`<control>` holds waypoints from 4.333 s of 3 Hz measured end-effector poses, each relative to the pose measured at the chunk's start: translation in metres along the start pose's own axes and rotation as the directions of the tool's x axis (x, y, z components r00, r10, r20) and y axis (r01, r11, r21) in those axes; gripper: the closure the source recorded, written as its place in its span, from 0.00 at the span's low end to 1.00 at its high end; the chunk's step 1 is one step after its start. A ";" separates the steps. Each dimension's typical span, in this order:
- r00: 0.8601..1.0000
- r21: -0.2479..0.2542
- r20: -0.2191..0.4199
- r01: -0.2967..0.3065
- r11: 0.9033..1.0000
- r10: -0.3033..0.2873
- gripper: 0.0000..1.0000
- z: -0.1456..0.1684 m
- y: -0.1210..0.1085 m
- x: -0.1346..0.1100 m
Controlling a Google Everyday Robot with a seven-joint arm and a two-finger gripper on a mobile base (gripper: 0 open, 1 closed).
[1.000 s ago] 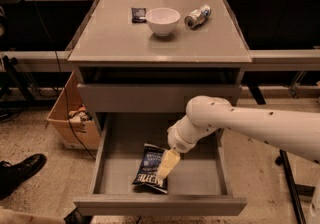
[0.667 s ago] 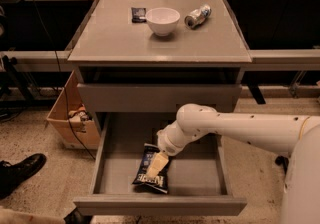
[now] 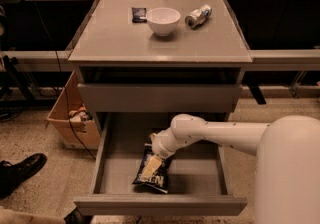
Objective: Pick blue chip bag from middle drawer and place on counter
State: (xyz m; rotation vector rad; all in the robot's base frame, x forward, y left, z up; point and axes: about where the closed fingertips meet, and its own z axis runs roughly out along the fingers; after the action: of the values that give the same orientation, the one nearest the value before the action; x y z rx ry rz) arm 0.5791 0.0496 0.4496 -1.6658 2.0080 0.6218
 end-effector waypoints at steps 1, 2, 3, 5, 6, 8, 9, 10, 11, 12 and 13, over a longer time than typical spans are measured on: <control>1.000 -0.004 0.015 0.012 1.000 -0.012 0.00 0.017 -0.011 0.027; 1.000 -0.018 0.028 0.011 1.000 -0.011 0.00 0.034 -0.016 0.054; 0.999 -0.034 0.046 0.007 0.999 -0.006 0.18 0.050 -0.020 0.067; 0.994 -0.017 0.083 0.071 0.997 -0.069 0.65 0.040 -0.028 0.044; 0.993 -0.022 0.105 0.064 0.998 -0.061 0.88 -0.002 -0.024 0.027; 0.976 -0.048 0.217 0.004 0.999 0.007 1.00 -0.146 0.012 0.013; 0.954 -0.017 0.298 -0.018 1.000 0.022 1.00 -0.248 0.026 0.005; 0.944 0.016 0.329 -0.019 1.000 0.013 1.00 -0.304 0.031 -0.005; 0.944 0.015 0.330 -0.019 1.000 0.013 1.00 -0.306 0.032 -0.005; 0.940 0.002 0.340 0.001 1.000 -0.001 1.00 -0.297 0.033 -0.015; 0.915 0.029 0.398 0.056 0.998 -0.063 1.00 -0.321 0.027 -0.063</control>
Offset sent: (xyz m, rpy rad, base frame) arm 0.0128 -0.0422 -0.1001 0.0487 0.0156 0.0225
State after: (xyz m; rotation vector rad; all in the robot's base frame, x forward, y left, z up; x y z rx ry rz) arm 0.5441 -0.0908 0.7446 -1.4431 1.6580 0.8436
